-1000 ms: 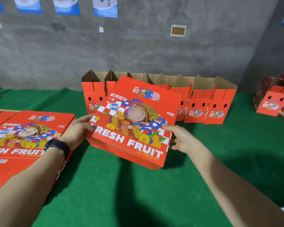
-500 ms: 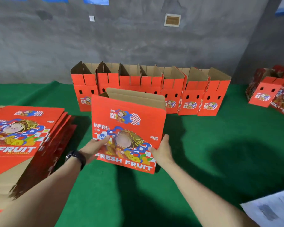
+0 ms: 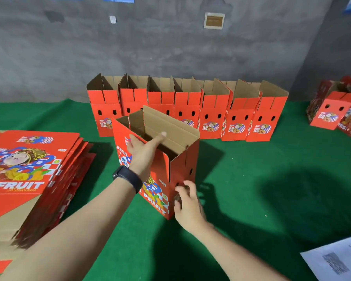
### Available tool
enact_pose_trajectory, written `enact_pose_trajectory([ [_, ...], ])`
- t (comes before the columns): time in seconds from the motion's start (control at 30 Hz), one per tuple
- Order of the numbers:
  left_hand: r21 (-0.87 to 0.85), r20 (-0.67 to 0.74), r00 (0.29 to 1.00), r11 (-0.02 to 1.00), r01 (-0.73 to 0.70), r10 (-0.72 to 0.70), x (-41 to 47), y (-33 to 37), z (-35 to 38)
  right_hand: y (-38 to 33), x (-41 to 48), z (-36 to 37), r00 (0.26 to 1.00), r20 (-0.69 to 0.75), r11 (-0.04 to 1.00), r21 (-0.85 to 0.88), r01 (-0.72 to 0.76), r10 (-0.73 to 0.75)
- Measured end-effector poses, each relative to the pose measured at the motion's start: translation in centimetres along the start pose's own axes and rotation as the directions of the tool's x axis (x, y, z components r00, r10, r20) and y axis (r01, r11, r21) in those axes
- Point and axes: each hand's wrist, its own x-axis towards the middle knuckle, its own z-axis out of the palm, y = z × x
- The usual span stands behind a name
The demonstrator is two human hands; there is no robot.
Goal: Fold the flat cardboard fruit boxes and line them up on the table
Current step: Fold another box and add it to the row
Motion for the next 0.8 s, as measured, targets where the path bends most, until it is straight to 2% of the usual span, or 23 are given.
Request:
enact_pose_trajectory([
  [0.07, 0.140, 0.011, 1.000, 0.990, -0.003, 0.001, -0.1, 0.4, 0.1, 0.7, 0.3, -0.6, 0.999, -0.008, 0.998, -0.050, 0.033, -0.034],
  [0.13, 0.203, 0.062, 0.997, 0.979, 0.023, -0.036, -0.3, 0.5, -0.1, 1.2, 0.7, -1.2, 0.999, -0.018, 0.995, -0.091, 0.040, -0.042],
  [0.3, 0.108, 0.151, 0.986, 0.992, 0.058, -0.074, -0.7, 1.3, -1.0, 1.3, 0.9, -1.4, 0.994, 0.080, 0.962, -0.256, 0.098, -0.079],
  [0.43, 0.066, 0.229, 0.968, 0.994, 0.093, -0.105, -0.7, 1.6, -2.1, 1.3, -0.2, -0.3, 0.996, 0.078, 0.935, -0.348, 0.067, -0.042],
  [0.67, 0.086, 0.344, 0.935, 0.994, 0.064, -0.090, -0.4, 1.6, -0.7, 1.0, -1.6, 0.8, 0.994, 0.032, 0.945, -0.315, -0.087, 0.103],
  [0.8, 0.138, 0.345, 0.935, 0.990, 0.035, -0.081, 0.0, 1.3, 0.4, 1.0, -1.8, 0.4, 0.985, 0.043, 0.947, -0.285, -0.149, 0.168],
])
